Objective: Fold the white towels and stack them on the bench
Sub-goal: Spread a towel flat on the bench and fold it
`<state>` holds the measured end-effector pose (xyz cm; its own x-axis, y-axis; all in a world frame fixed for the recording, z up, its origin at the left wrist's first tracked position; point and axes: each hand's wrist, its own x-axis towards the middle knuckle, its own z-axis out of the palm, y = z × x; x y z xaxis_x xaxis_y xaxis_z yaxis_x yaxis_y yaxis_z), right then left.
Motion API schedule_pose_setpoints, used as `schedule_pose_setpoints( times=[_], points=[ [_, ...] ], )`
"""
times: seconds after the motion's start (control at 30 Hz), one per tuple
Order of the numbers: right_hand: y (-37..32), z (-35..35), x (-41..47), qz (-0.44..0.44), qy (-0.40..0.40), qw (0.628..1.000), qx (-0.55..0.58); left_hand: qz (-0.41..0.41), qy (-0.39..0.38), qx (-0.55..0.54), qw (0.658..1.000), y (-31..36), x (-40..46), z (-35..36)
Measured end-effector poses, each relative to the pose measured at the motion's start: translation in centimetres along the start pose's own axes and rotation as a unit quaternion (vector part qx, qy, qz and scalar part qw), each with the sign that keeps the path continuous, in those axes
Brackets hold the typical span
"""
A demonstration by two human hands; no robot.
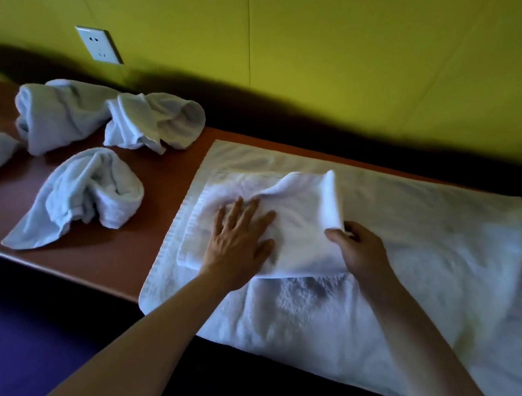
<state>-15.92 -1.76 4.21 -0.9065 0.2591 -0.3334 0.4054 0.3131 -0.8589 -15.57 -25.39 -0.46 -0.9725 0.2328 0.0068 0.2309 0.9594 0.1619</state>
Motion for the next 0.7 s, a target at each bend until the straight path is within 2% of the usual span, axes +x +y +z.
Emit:
schedule_pose_setpoints(
  times=[0.1, 0.2, 0.3, 0.37, 0.43, 0.5, 0.6, 0.67, 0.7],
  points=[
    [-0.9, 0.4, -0.6, -0.010, 0.029, 0.999, 0.020, -0.086, 0.063, -0.021, 0.994, -0.1, -2.4, -0.5],
    [-3.2, 1.3, -1.3, -0.028, 0.030, 0.999, 0.030, -0.158, 0.081, -0.050, 0.983, -1.1, -5.8, -0.2],
    [-6.7, 3.2, -2.3, -0.074, -0.007, 0.997, 0.026, -0.169, 0.119, -0.147, 0.967, -2.7, -7.8, 0.0],
    [-8.9, 5.4, -3.2, -0.112, -0.032, 0.993, 0.002, -0.181, 0.161, -0.232, 0.942, -3.4, -8.0, -0.6],
    [-10.3, 8.1, -4.0, -0.140, -0.047, 0.988, -0.037, -0.232, 0.171, -0.297, 0.910, -3.7, -7.8, -2.0],
    [-11.1, 11.2, -4.8, -0.157, -0.062, 0.982, -0.086, -0.297, 0.148, -0.377, 0.865, -4.5, -7.5, -2.8],
    [-11.2, 15.8, -5.9, -0.162, -0.090, 0.964, -0.190, -0.368, 0.139, -0.521, 0.758, -6.2, -7.2, -3.4],
    [-10.4, 18.4, -6.2, -0.140, -0.163, 0.943, -0.252, -0.378, 0.144, -0.588, 0.700, -6.8, -7.0, -3.6],
    [-10.0, 19.2, -6.3, -0.132, -0.208, 0.929, -0.277, -0.373, 0.139, -0.608, 0.687, -7.0, -7.0, -3.7]
  ],
)
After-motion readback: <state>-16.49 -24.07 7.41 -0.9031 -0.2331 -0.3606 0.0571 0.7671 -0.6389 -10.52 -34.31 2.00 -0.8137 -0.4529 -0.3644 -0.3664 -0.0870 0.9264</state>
